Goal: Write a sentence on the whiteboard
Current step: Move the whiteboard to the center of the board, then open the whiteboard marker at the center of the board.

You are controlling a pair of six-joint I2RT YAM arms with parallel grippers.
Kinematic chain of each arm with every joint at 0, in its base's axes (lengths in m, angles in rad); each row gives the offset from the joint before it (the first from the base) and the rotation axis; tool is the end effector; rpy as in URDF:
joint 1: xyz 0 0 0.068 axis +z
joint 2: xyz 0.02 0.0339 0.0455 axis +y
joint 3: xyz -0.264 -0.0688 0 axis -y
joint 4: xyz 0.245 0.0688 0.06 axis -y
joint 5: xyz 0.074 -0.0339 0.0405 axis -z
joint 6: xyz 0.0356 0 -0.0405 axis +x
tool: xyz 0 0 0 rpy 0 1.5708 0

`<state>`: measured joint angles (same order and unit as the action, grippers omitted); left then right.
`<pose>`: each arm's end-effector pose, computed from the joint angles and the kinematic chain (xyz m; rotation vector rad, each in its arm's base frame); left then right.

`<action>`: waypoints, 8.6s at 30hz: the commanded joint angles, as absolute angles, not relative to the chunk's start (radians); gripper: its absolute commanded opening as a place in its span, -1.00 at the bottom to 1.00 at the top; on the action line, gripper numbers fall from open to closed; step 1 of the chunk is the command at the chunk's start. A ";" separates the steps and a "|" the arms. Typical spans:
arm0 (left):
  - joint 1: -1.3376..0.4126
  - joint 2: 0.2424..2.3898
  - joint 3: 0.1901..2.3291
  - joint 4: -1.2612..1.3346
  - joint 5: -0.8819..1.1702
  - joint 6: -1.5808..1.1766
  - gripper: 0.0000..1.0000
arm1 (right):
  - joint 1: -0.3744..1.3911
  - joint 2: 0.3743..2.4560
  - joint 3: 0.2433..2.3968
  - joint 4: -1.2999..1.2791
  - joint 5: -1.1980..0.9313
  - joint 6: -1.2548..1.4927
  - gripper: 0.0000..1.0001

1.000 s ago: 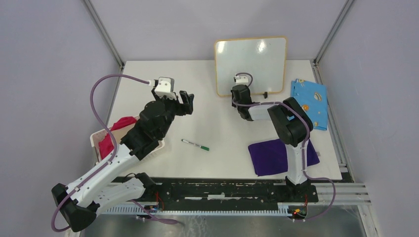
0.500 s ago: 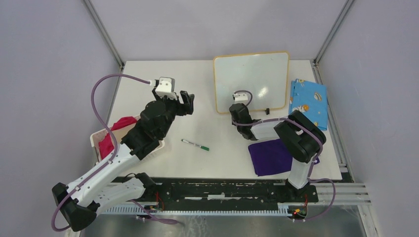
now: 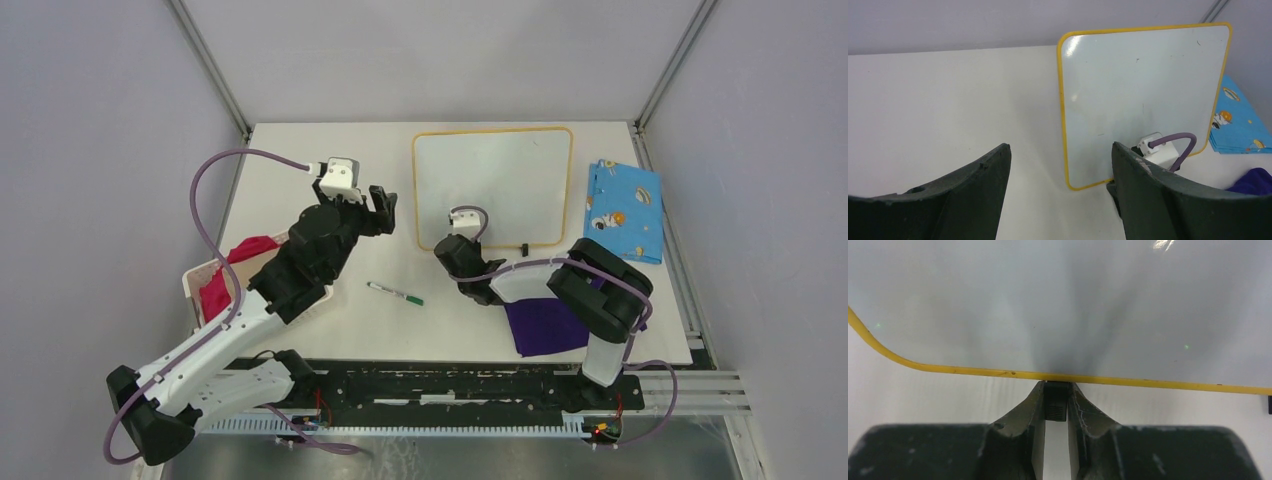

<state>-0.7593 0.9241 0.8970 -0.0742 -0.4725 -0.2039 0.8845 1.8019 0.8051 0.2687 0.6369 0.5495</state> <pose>0.1654 -0.1346 0.3668 0.1061 1.6684 -0.3351 0.2321 0.2500 0.1290 -0.0445 2.1364 0.0973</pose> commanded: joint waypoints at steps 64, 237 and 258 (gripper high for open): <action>-0.808 0.878 0.894 -0.029 -0.548 -0.131 0.58 | 0.692 1.401 0.418 0.500 0.387 0.341 0.29; -0.838 0.777 0.873 0.016 -0.658 -0.111 0.57 | 0.935 1.151 0.737 0.049 0.026 0.120 -1.00; -0.836 0.858 1.061 -0.017 0.377 -0.299 0.99 | 0.935 0.582 0.508 0.719 0.028 0.246 -1.00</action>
